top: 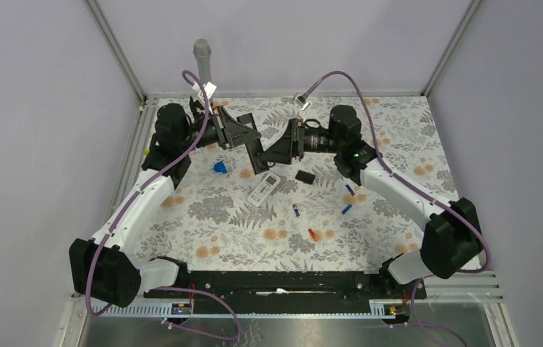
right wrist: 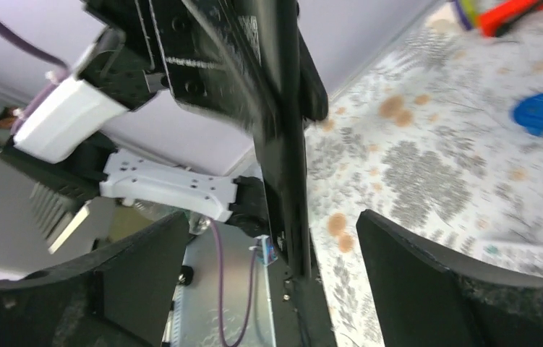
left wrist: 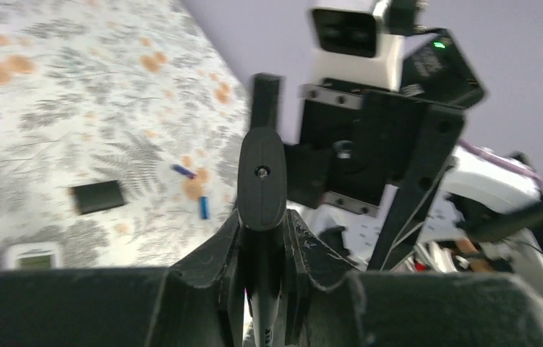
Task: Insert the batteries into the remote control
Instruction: Adjust the remote control, then pick up the battery from the center of the board.
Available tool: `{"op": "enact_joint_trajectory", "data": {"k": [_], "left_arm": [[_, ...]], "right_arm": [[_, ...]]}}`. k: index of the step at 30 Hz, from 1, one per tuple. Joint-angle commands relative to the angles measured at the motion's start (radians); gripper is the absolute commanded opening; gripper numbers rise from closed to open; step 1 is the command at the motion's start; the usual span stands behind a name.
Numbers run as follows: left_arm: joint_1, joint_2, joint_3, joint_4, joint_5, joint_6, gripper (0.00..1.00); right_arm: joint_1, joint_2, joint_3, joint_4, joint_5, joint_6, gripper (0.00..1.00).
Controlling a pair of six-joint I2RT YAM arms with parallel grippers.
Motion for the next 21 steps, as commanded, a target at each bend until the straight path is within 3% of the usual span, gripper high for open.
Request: {"op": "enact_joint_trajectory", "data": {"k": [1,3,6,11,14,21], "left_arm": [[0.026,-0.062,0.084,-0.262,-0.240,0.237,0.00],[0.035,-0.073,0.074,-0.312,-0.349,0.267,0.00],[0.041,-0.086,0.060,-0.358,-0.497,0.283,0.00],[0.046,-0.115,0.030,-0.356,-0.586,0.280,0.00],[0.050,-0.127,0.022,-0.351,-0.599,0.273,0.00],[0.057,-0.123,0.000,-0.334,-0.586,0.259,0.00]], "right_arm": [[-0.061,-0.116,-0.011,-0.264,0.174,-0.195,0.94],[-0.060,-0.114,-0.010,-0.461,0.280,-0.301,0.89],[-0.030,-0.075,-0.027,-0.658,0.463,-0.400,0.72],[0.052,0.041,-0.059,-0.814,0.777,-0.401,0.55],[0.072,0.067,-0.091,-0.842,0.833,-0.393,0.56],[0.106,0.079,-0.141,-0.971,0.800,-0.463,0.74]]}}
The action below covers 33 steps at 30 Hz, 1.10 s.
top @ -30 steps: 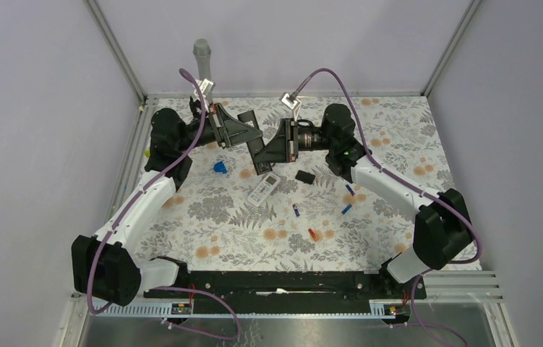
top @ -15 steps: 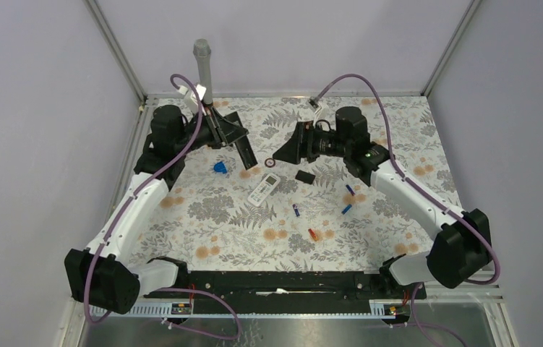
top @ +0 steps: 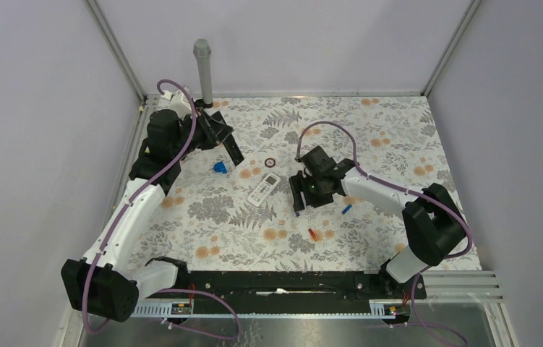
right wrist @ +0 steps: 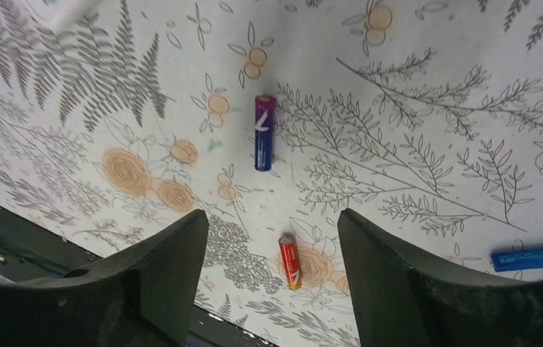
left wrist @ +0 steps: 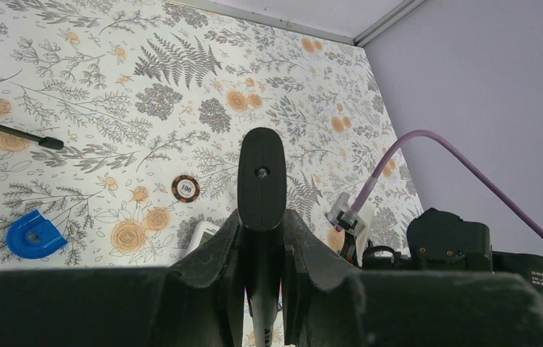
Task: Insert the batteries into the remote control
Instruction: Pick up the battery from the center of the board.
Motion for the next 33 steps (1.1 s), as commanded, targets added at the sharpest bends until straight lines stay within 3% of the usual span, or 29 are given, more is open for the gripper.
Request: {"op": "enact_joint_trajectory", "data": {"k": [1,12,23,29,33], "left_arm": [[0.008,-0.021,-0.019,0.054,-0.020,-0.001,0.00],[0.016,-0.003,-0.010,0.061,-0.001,-0.010,0.00],[0.022,0.012,-0.016,0.068,0.008,-0.021,0.00],[0.023,0.027,-0.018,0.080,0.019,-0.028,0.00],[0.024,0.028,-0.020,0.086,0.025,-0.030,0.00]], "right_arm": [[0.025,-0.007,-0.027,-0.091,0.042,-0.060,0.75],[0.047,0.085,0.041,-0.080,0.048,-0.041,0.66],[0.122,0.136,0.084,-0.324,0.121,-0.036,0.65],[0.142,0.139,0.051,-0.284,0.093,-0.023,0.53],[0.144,0.178,0.071,-0.268,0.135,-0.009,0.39]]}}
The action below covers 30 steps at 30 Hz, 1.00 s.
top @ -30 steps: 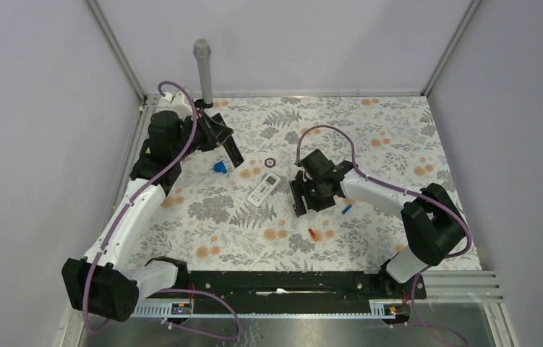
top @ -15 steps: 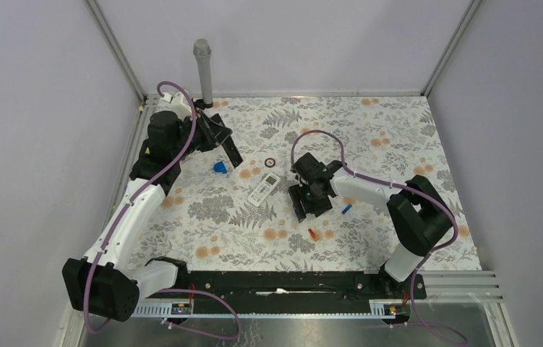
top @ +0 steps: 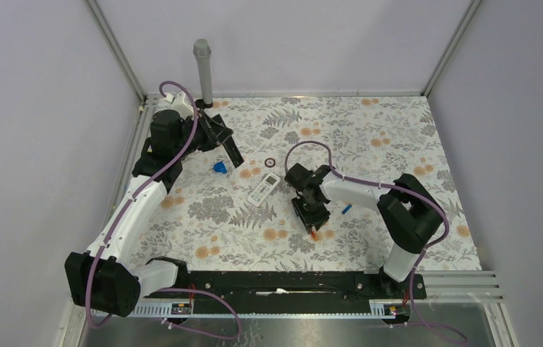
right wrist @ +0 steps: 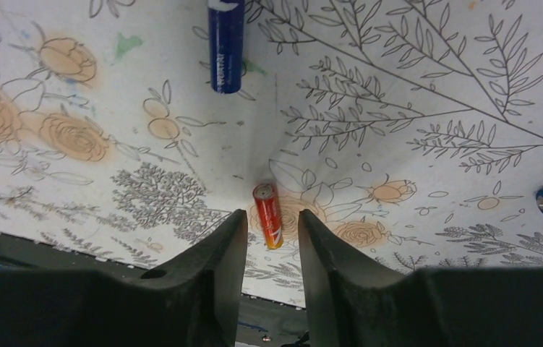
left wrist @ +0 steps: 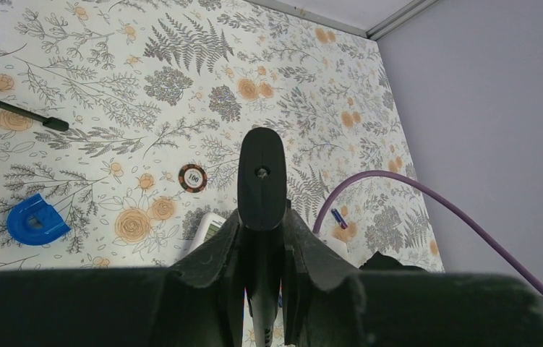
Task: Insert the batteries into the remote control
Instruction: Pick up the battery from the center of the board.
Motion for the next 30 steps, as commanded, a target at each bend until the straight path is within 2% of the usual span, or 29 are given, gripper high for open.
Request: {"op": "enact_joint_trajectory", "data": {"k": [1,9,15,20,27,30], "left_arm": [[0.006,-0.006,0.003,0.085,0.022,-0.011,0.00],[0.008,-0.021,-0.004,0.083,0.017,-0.008,0.00],[0.008,-0.028,-0.012,0.090,0.016,-0.016,0.00],[0.008,-0.045,-0.026,0.118,0.017,-0.026,0.00],[-0.003,-0.013,-0.060,0.224,0.100,-0.130,0.00],[-0.009,0.005,-0.049,0.260,0.122,-0.165,0.00]], "right_arm": [[0.013,0.041,0.027,0.003,0.054,0.027,0.38],[0.028,0.047,0.001,0.021,0.083,0.030,0.35],[0.029,0.048,-0.016,0.033,0.102,0.037,0.20],[0.028,0.003,0.000,0.056,0.188,0.073,0.13],[0.025,-0.135,0.165,0.043,0.318,0.077,0.11],[0.023,-0.187,0.287,0.107,0.327,0.034,0.11]]}}
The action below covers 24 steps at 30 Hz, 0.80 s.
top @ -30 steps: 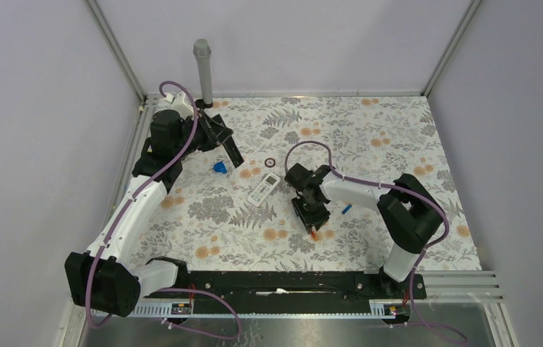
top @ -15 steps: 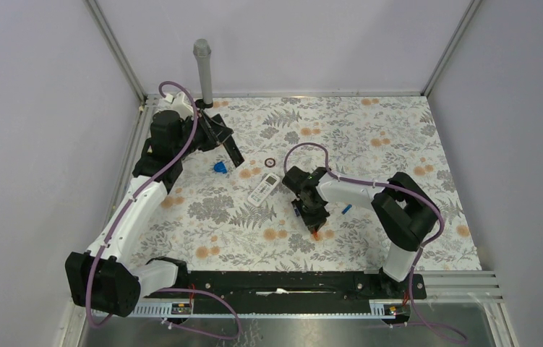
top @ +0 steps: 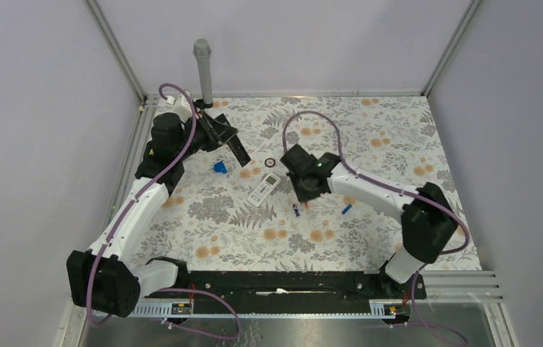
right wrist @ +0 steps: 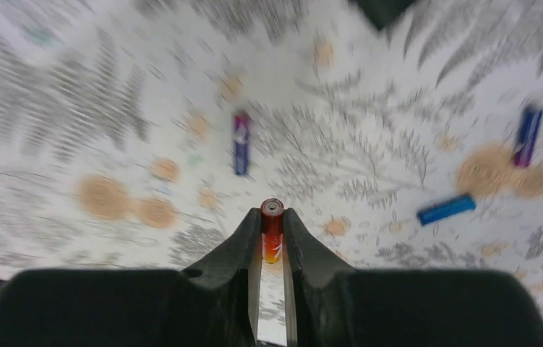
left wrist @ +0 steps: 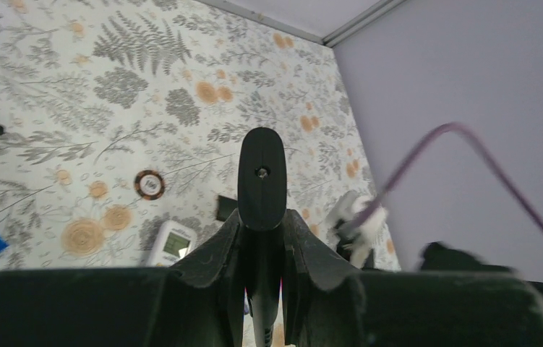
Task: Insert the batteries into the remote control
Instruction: Pick up the battery from the center of the board, then load the battery into the remote control.
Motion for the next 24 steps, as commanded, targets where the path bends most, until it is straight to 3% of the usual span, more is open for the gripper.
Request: {"op": "enact_joint_trajectory", "data": {"k": [1,7,13,18,24], "left_arm": [[-0.007,0.017,0.013,0.162,0.080,-0.085,0.00],[-0.015,0.057,0.026,0.304,0.220,-0.155,0.00],[-0.063,0.080,0.058,0.329,0.239,-0.202,0.00],[-0.073,0.102,0.064,0.407,0.301,-0.306,0.00],[-0.073,0.114,0.097,0.380,0.369,-0.355,0.00]], "right_arm": [[0.001,-0.131,0.205,0.103,0.062,-0.043,0.11],[0.001,-0.201,0.361,0.243,-0.094,-0.086,0.11],[0.001,-0.176,0.483,0.259,-0.278,-0.062,0.10],[0.001,-0.201,0.456,0.316,-0.338,-0.061,0.10],[0.001,-0.194,0.446,0.313,-0.362,-0.129,0.10]]}}
